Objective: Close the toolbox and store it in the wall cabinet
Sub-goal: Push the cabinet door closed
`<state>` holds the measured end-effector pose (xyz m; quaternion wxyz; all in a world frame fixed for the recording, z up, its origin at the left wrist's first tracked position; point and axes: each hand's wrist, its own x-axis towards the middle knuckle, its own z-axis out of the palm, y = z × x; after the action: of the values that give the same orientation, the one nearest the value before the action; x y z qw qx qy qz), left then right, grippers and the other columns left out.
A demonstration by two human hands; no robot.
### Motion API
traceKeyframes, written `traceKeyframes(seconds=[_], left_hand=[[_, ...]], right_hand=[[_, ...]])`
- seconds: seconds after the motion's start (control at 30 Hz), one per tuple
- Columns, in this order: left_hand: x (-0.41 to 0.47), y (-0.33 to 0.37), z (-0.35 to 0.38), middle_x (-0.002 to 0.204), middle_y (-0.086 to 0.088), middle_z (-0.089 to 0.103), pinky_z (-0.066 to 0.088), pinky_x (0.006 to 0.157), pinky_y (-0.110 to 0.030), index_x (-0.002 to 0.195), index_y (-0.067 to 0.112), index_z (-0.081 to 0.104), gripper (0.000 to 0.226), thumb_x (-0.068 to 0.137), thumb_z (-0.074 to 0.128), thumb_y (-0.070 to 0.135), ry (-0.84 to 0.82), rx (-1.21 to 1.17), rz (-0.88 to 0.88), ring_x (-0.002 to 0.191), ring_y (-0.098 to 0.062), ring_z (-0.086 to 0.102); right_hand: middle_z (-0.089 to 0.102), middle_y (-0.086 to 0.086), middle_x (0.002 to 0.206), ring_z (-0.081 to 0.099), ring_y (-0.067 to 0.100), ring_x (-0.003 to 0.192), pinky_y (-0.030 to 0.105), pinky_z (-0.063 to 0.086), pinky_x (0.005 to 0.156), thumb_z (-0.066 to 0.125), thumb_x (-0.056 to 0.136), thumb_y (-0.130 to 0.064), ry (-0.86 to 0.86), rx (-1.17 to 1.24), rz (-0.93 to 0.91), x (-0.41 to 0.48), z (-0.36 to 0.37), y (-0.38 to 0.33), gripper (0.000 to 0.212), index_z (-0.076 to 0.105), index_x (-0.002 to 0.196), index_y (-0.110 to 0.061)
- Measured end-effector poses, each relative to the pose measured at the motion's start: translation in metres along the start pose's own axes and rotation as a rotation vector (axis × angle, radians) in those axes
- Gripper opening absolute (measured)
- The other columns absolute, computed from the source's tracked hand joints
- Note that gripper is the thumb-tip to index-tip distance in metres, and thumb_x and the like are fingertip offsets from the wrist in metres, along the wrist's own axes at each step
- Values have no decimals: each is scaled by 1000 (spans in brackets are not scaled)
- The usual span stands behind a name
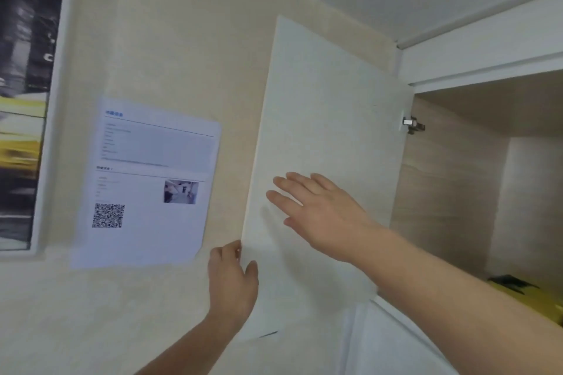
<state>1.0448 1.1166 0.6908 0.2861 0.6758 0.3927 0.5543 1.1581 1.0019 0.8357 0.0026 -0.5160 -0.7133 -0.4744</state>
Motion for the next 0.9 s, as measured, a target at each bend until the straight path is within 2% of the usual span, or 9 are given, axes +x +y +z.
traceKeyframes(seconds=[0.13,0.23,0.33,0.43,0.5,0.63,0.7,0.8,0.9], left_hand=[[-77,20,11,104,0,44,48,78,-32,113,15,54,40,76,53,-1,32,-52,194,94,-15,51],[-138,49,33,107,-2,44,43,77,-15,118,7,50,43,76,56,7,-43,-139,413,96,-6,49],[-190,88,69,120,-6,48,48,80,-20,123,6,49,48,78,54,24,-185,-204,505,105,-5,51],[-236,128,118,131,-3,45,52,87,-31,126,8,46,49,80,64,11,-235,-241,481,116,-17,52],[-262,154,148,138,0,40,46,93,-26,132,10,43,54,82,64,12,-295,-227,462,126,-16,46],[-297,187,200,154,10,6,17,105,-8,151,22,6,70,92,43,30,-482,-160,559,143,-6,11],[-301,193,221,149,21,-17,3,104,-4,143,35,-20,70,93,30,38,-555,-115,647,141,1,-7],[-298,194,252,145,21,-40,5,116,-18,138,37,-28,65,94,20,40,-691,-67,775,142,-3,-22],[-287,193,278,150,12,-40,-6,119,-29,142,28,-27,67,95,21,40,-794,25,851,143,-8,-28]], right_hand=[[59,14,133,53,32,123,45,42,101,59,91,-17,267,-14,-142,-49,-44,7,36,60,127,-9],[61,13,130,54,31,122,44,40,103,52,95,-20,308,-61,-202,-90,-73,18,32,62,124,-10],[61,14,129,52,31,124,46,35,107,49,96,-26,133,-140,-176,-144,-98,42,34,62,122,-9],[61,14,128,46,32,128,47,24,115,45,98,-30,-125,-254,-102,-213,-115,74,35,63,118,-8],[60,12,131,40,32,133,47,18,117,47,97,-31,-247,-303,-32,-257,-122,94,34,64,117,-10],[57,12,134,36,32,137,47,18,115,54,93,-31,-339,-388,83,-319,-127,127,35,63,119,-9],[57,11,134,36,33,137,48,22,114,56,91,-30,-381,-419,131,-338,-125,139,36,62,119,-9],[59,11,133,41,34,134,50,31,110,67,84,-28,-422,-446,207,-359,-119,153,40,64,118,-8],[53,11,140,36,34,137,49,28,112,67,84,-32,-528,-503,284,-373,-111,165,48,59,125,-9]])
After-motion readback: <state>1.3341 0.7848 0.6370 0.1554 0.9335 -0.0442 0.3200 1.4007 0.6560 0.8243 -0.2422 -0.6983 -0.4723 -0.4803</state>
